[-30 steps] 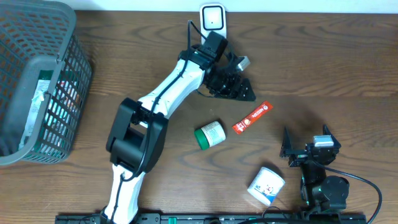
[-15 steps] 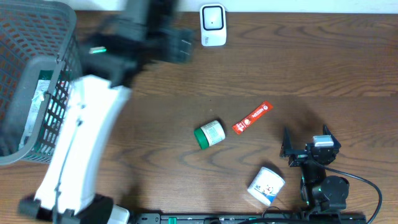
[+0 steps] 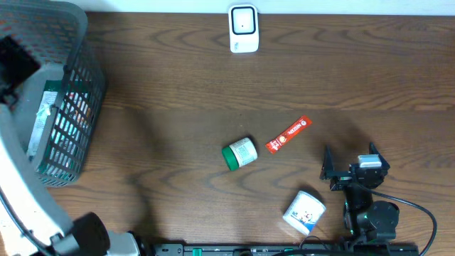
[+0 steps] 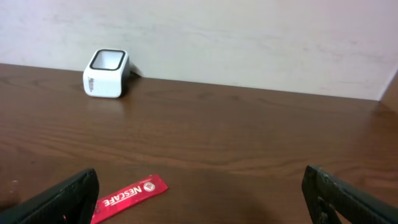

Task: Scan the item barcode
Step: 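Move the left gripper back into the basket toward the wipes pack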

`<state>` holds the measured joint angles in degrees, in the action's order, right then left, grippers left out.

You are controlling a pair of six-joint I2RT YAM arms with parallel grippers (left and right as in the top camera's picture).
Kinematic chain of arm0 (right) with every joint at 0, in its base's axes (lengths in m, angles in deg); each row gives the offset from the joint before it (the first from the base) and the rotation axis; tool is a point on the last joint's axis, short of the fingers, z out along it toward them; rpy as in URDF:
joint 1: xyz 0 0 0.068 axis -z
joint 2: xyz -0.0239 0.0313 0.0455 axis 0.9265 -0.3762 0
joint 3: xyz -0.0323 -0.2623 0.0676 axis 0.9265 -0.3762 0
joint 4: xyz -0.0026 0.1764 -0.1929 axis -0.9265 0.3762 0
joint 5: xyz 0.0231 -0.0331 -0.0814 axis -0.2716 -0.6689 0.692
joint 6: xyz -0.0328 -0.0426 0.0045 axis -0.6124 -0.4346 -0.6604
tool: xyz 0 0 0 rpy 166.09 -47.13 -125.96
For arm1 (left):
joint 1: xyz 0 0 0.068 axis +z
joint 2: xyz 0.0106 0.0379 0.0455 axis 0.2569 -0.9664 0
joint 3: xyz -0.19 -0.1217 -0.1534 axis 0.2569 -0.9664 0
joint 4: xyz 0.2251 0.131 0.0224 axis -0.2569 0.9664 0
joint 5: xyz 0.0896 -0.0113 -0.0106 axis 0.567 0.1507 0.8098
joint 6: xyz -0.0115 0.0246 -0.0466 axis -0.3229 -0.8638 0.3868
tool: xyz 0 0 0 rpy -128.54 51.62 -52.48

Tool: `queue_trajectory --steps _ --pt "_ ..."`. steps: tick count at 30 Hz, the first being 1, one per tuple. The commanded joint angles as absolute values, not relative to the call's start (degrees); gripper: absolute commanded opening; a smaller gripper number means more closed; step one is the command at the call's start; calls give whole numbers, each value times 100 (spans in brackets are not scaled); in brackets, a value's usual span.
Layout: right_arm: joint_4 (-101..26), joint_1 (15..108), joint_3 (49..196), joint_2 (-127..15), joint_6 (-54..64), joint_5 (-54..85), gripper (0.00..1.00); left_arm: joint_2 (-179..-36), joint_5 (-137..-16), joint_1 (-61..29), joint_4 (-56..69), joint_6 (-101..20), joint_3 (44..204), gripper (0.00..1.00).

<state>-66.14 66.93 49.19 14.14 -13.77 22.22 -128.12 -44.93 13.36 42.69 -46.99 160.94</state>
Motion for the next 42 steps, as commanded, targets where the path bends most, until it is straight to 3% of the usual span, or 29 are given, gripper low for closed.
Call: queue_trajectory --steps 1,17,29,42 --pt "-6599 6673 4912 1440 -1312 2248 99 -13311 -4421 1682 4392 -4539 15871 78" --pt "-6599 6673 4912 1440 -1310 2248 99 -15588 -4961 1942 4033 -4826 15726 79" --pt "-6599 6673 4912 1440 -1310 2248 99 -15920 -4957 1977 3705 -4828 15420 79" --pt "-6599 6673 4912 1440 -1310 2248 99 -15975 -4983 1975 2197 -5044 14050 77"
